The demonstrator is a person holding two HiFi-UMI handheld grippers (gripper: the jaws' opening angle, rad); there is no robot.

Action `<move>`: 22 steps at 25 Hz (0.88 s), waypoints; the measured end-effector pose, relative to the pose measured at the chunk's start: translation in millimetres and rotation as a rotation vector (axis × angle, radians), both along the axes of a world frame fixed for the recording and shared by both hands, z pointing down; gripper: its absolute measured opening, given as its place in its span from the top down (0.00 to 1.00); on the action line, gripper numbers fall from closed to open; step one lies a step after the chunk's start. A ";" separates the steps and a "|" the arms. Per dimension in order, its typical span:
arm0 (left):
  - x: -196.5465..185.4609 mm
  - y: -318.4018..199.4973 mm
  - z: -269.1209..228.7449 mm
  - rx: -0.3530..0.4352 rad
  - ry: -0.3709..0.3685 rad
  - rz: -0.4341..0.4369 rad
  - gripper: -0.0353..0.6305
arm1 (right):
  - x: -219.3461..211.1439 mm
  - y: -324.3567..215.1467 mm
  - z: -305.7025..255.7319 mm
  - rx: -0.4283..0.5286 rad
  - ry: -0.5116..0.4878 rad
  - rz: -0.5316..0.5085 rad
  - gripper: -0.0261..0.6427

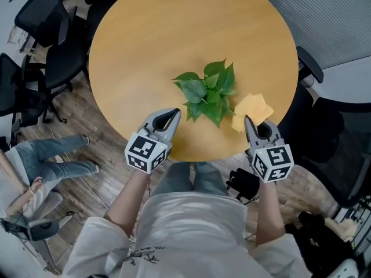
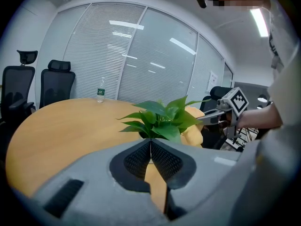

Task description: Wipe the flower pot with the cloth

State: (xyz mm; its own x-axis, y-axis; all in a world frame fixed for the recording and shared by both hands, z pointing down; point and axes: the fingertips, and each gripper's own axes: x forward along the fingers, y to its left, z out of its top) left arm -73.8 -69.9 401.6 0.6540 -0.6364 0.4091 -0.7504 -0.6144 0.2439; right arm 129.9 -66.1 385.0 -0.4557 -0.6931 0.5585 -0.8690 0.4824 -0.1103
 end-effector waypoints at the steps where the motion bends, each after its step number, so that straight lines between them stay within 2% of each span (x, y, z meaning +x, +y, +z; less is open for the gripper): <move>1: 0.7 -1.1 4.0 -0.005 -0.001 0.004 0.93 | 1.9 -1.4 3.9 -0.006 0.004 0.004 0.89; 10: 7.8 -11.7 33.5 -0.026 -0.018 0.062 0.91 | -2.0 -20.6 32.5 -0.022 0.013 -0.003 0.89; 12: 10.4 -11.6 42.8 -0.039 -0.022 0.081 0.85 | -4.5 -23.8 37.8 -0.023 0.011 -0.009 0.89; 15: 19.5 -8.8 53.9 -0.049 -0.030 0.136 0.71 | -8.0 -27.4 44.6 -0.023 0.006 -0.019 0.89; 19: 36.5 -8.8 58.7 -0.027 -0.031 0.204 0.57 | -12.9 -34.5 49.0 -0.007 0.003 -0.041 0.89; 22: 45.4 -12.9 61.3 -0.012 -0.031 0.224 0.49 | -16.9 -40.8 52.3 0.010 0.003 -0.055 0.89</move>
